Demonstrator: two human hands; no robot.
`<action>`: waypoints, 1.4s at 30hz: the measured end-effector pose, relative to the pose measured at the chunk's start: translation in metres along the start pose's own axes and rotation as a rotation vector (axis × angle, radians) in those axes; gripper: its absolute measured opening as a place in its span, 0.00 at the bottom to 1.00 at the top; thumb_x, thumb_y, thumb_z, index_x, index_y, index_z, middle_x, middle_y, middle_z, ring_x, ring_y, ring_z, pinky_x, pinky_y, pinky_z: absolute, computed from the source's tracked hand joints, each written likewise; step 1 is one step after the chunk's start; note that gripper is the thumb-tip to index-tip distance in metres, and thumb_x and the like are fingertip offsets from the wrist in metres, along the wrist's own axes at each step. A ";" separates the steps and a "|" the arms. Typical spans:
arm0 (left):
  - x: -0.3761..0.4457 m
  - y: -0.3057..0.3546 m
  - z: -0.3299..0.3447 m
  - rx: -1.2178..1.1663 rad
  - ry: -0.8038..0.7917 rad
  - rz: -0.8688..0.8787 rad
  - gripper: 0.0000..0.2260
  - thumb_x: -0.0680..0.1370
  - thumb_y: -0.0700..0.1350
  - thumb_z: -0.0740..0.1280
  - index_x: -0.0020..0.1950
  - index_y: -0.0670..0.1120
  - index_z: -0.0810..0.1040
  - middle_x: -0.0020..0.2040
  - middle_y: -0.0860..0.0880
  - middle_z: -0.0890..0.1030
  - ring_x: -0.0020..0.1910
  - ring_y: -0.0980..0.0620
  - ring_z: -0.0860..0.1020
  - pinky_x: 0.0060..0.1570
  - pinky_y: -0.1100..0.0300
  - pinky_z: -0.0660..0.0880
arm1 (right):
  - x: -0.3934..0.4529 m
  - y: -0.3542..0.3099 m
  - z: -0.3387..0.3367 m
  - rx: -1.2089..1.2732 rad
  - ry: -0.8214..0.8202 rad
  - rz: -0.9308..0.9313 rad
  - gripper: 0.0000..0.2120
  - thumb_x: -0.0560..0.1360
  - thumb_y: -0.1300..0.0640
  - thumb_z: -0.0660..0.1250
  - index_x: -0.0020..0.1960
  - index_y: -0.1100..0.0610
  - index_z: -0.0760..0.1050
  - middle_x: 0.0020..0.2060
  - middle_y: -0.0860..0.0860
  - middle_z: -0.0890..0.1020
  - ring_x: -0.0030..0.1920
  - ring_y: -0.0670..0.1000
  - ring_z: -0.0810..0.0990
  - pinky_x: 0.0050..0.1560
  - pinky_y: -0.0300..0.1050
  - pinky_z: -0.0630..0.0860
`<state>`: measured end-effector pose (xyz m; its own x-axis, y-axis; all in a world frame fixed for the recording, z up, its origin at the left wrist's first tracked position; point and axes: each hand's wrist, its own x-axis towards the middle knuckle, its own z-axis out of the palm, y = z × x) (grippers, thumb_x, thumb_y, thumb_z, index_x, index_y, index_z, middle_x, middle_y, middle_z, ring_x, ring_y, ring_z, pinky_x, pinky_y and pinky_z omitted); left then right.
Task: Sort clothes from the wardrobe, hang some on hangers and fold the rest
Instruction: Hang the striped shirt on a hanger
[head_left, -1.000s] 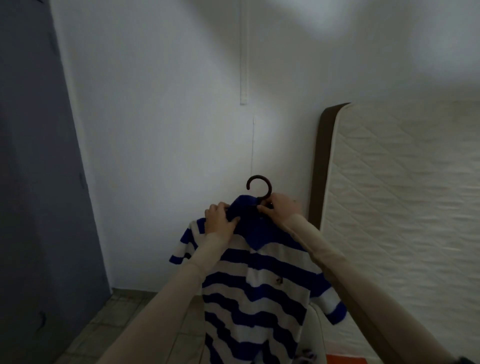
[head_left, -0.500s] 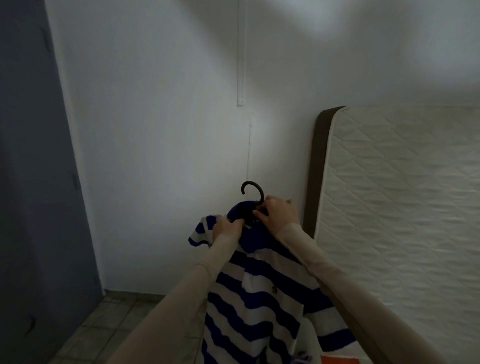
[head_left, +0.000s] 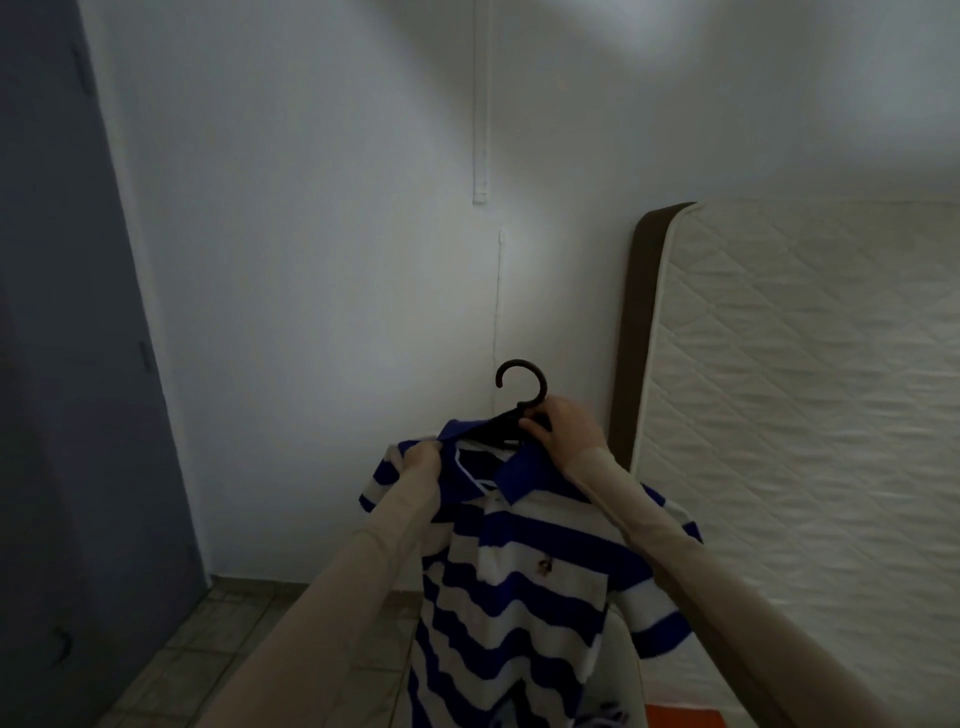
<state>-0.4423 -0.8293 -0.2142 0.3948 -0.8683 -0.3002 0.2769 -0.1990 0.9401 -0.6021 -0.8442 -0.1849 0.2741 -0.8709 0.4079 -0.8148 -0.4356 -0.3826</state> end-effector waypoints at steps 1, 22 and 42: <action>-0.001 0.001 -0.001 0.032 -0.026 0.038 0.17 0.81 0.40 0.57 0.68 0.35 0.68 0.66 0.37 0.71 0.53 0.41 0.74 0.60 0.52 0.69 | 0.000 0.001 0.001 0.009 -0.006 0.010 0.14 0.80 0.55 0.60 0.60 0.62 0.75 0.58 0.57 0.77 0.58 0.55 0.76 0.55 0.42 0.69; 0.016 -0.011 -0.022 0.156 -0.070 0.121 0.12 0.77 0.51 0.67 0.49 0.42 0.76 0.47 0.45 0.78 0.47 0.46 0.75 0.47 0.57 0.73 | 0.000 0.021 0.013 0.193 -0.094 -0.015 0.11 0.79 0.58 0.61 0.54 0.65 0.77 0.55 0.59 0.78 0.55 0.57 0.76 0.50 0.39 0.65; 0.005 -0.024 -0.015 1.064 -0.207 0.932 0.09 0.80 0.44 0.60 0.52 0.40 0.76 0.48 0.42 0.79 0.49 0.45 0.75 0.46 0.56 0.70 | -0.006 0.006 0.016 0.238 -0.127 -0.120 0.12 0.78 0.58 0.62 0.58 0.64 0.75 0.60 0.57 0.77 0.60 0.54 0.74 0.57 0.36 0.65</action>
<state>-0.4342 -0.8224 -0.2411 -0.0939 -0.9001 0.4254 -0.8219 0.3113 0.4771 -0.6003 -0.8454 -0.2029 0.4351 -0.8249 0.3609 -0.6343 -0.5653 -0.5273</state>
